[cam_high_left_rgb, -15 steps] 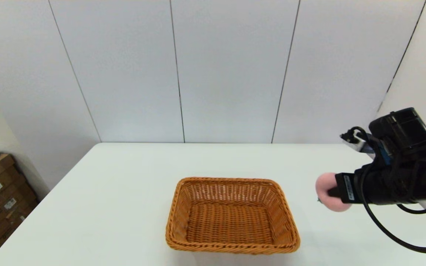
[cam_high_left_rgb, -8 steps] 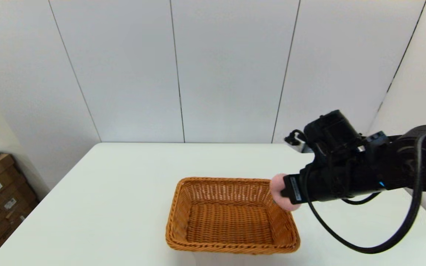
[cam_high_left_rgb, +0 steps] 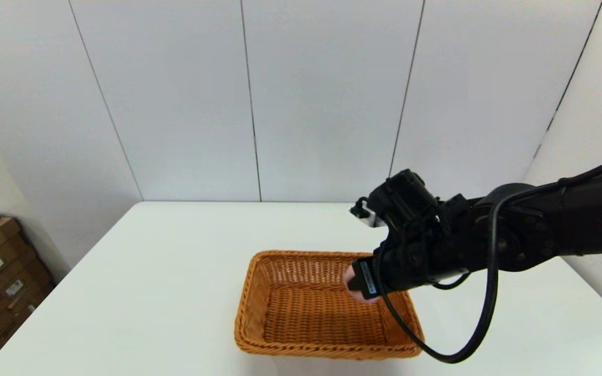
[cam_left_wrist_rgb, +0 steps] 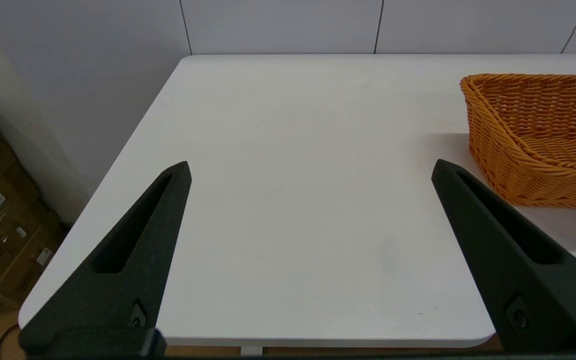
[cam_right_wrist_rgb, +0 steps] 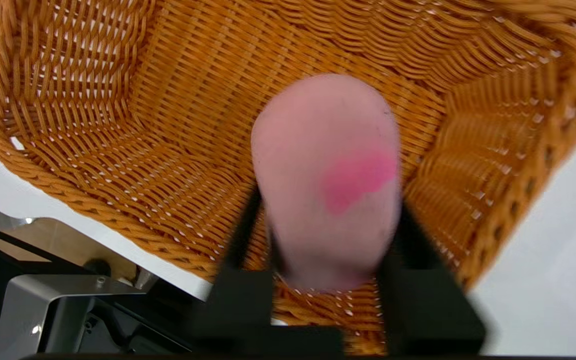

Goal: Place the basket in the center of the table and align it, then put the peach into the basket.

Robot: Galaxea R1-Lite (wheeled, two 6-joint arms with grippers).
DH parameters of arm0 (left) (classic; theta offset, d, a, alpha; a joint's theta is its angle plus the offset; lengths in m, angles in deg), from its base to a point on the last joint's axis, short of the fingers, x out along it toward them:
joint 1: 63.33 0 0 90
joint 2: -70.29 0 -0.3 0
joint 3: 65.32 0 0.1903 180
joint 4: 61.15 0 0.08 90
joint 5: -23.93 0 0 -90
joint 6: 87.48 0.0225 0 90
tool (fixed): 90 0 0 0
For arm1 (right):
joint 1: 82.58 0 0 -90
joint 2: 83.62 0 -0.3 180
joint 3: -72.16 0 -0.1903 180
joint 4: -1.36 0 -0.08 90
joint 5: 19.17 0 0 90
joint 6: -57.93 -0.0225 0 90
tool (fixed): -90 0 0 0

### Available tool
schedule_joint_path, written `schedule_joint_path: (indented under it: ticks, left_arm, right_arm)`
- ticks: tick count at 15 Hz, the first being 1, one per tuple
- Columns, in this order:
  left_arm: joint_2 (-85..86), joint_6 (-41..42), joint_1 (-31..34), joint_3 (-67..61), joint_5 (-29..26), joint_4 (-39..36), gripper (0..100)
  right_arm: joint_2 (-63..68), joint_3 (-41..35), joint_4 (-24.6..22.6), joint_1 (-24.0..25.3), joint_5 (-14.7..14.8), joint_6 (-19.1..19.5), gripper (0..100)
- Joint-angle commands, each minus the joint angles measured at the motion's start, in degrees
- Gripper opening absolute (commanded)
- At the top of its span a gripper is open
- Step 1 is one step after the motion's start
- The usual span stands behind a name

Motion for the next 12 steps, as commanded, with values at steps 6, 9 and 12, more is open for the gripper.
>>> schedule_joint_path:
  ticks: [6,9,12]
  left_arm:
    - [0.0,-0.8,0.0,0.0,0.2,0.0,100]
    - [0.0,-1.0,0.0,0.0,0.2,0.0,100]
    - [0.0,-1.0,0.0,0.0,0.2,0.0,100]
  right_arm:
    - [-3.0,-0.1,0.2,-4.7,-0.1,-2.4,100]
    - [-8.6,-3.8,0.1,-16.0,-0.8,-1.7,100]
    - [-12.2,-6.6,-0.1,-31.0,-4.2,3.5,100]
